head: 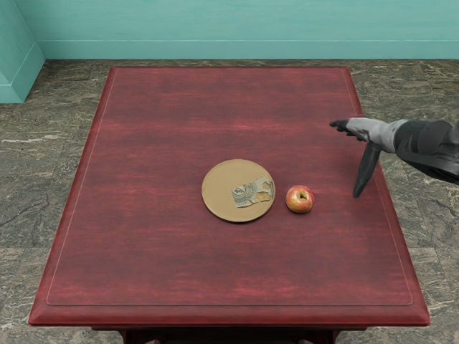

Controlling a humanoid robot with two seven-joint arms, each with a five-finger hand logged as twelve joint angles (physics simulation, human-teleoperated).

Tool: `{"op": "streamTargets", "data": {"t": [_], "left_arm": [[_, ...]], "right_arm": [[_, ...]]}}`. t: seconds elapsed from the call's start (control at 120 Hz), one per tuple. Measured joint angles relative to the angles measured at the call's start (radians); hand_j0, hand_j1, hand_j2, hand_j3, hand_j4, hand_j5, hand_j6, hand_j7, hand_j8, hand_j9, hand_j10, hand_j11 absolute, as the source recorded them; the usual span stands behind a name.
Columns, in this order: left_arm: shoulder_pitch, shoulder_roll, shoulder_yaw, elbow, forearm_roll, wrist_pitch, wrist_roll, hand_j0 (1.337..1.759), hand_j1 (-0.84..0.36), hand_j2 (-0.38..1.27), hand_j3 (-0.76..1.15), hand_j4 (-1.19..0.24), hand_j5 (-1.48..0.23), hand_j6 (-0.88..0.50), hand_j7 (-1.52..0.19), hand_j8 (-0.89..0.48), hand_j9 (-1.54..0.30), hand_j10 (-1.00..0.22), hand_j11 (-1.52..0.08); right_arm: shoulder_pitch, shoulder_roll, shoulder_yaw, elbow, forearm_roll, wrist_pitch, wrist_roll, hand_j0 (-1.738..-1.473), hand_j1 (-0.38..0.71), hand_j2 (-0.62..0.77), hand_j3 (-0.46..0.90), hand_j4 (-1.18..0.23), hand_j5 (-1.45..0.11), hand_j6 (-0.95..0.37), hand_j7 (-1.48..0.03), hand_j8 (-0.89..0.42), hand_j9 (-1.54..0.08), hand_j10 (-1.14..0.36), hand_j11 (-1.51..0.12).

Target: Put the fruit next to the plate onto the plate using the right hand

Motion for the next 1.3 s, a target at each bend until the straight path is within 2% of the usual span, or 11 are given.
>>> {"op": "streamTargets", "data": {"t": [0.108, 0.192, 0.3, 0.325, 0.375, 0.425, 0.625, 0.958, 1.3], "left_arm": [[0.000, 0.000, 0.000, 0.000, 0.000, 0.000, 0.000, 1.658, 0.34, 0.00, 0.00, -0.01, -0.01, -0.01, -0.01, -0.01, -0.01, -0.01, -0.01], [0.000, 0.000, 0.000, 0.000, 0.000, 0.000, 0.000, 1.658, 0.34, 0.00, 0.00, -0.01, -0.01, -0.01, -0.01, -0.01, -0.01, -0.01, -0.01], [0.000, 0.000, 0.000, 0.000, 0.000, 0.000, 0.000, 1.658, 0.34, 0.00, 0.00, -0.01, -0.01, -0.01, -0.01, -0.01, -0.01, -0.01, -0.01], [0.000, 0.000, 0.000, 0.000, 0.000, 0.000, 0.000, 1.658, 0.34, 0.00, 0.00, -0.01, -0.01, -0.01, -0.01, -0.01, -0.01, -0.01, -0.01], [0.000, 0.000, 0.000, 0.000, 0.000, 0.000, 0.000, 1.658, 0.34, 0.00, 0.00, -0.01, -0.01, -0.01, -0.01, -0.01, -0.01, -0.01, -0.01], [0.000, 0.000, 0.000, 0.000, 0.000, 0.000, 0.000, 1.658, 0.34, 0.00, 0.00, -0.01, -0.01, -0.01, -0.01, -0.01, -0.01, -0.01, -0.01], [0.000, 0.000, 0.000, 0.000, 0.000, 0.000, 0.000, 1.658, 0.34, 0.00, 0.00, -0.01, -0.01, -0.01, -0.01, -0.01, -0.01, -0.01, -0.01], [0.000, 0.000, 0.000, 0.000, 0.000, 0.000, 0.000, 1.658, 0.34, 0.00, 0.00, -0.01, -0.01, -0.01, -0.01, -0.01, -0.01, -0.01, -0.01], [0.000, 0.000, 0.000, 0.000, 0.000, 0.000, 0.000, 1.658, 0.34, 0.00, 0.00, -0.01, -0.01, -0.01, -0.01, -0.01, -0.01, -0.01, -0.01]], "right_arm": [[-0.052, -0.015, 0.015, 0.063, -0.030, -0.046, -0.039, -1.658, -0.35, 0.00, 0.00, 0.00, 0.00, -0.01, 0.00, 0.00, 0.00, 0.00, 0.00], [-0.122, -0.002, 0.040, 0.107, -0.044, -0.155, -0.049, -1.658, -0.35, 0.00, 0.00, 0.00, 0.00, -0.01, 0.00, 0.00, 0.00, 0.00, 0.00], [-0.164, 0.028, 0.064, 0.128, -0.052, -0.225, -0.053, -1.658, -0.35, 0.00, 0.00, 0.00, 0.00, -0.01, 0.00, 0.00, 0.00, 0.00, 0.00], [-0.171, 0.034, 0.068, 0.130, -0.053, -0.240, -0.041, -1.658, -0.35, 0.00, 0.00, 0.00, 0.00, -0.01, 0.00, 0.00, 0.00, 0.00, 0.00], [-0.196, 0.046, 0.074, 0.134, -0.054, -0.280, 0.015, -1.658, -0.35, 0.00, 0.00, 0.00, 0.00, 0.00, 0.00, 0.00, 0.00, 0.00, 0.00], [-0.219, 0.054, 0.077, 0.138, -0.055, -0.307, 0.055, -1.658, -0.35, 0.00, 0.00, 0.00, 0.00, 0.00, 0.00, 0.00, 0.00, 0.00, 0.00], [-0.279, 0.068, 0.083, 0.143, -0.056, -0.382, 0.148, -1.658, -0.31, 0.00, 0.00, -0.03, -0.04, -0.04, -0.04, -0.03, -0.04, -0.03, -0.04], [-0.324, 0.066, 0.084, 0.171, -0.055, -0.395, 0.200, -1.658, -0.23, -0.02, 0.00, -0.10, -0.13, -0.10, -0.13, -0.10, -0.13, -0.10, -0.13], [-0.334, 0.062, 0.095, 0.195, -0.054, -0.358, 0.211, -1.658, -0.01, -0.05, 0.00, -0.29, -0.37, -0.29, -0.37, -0.29, -0.37, -0.29, -0.37]]}}
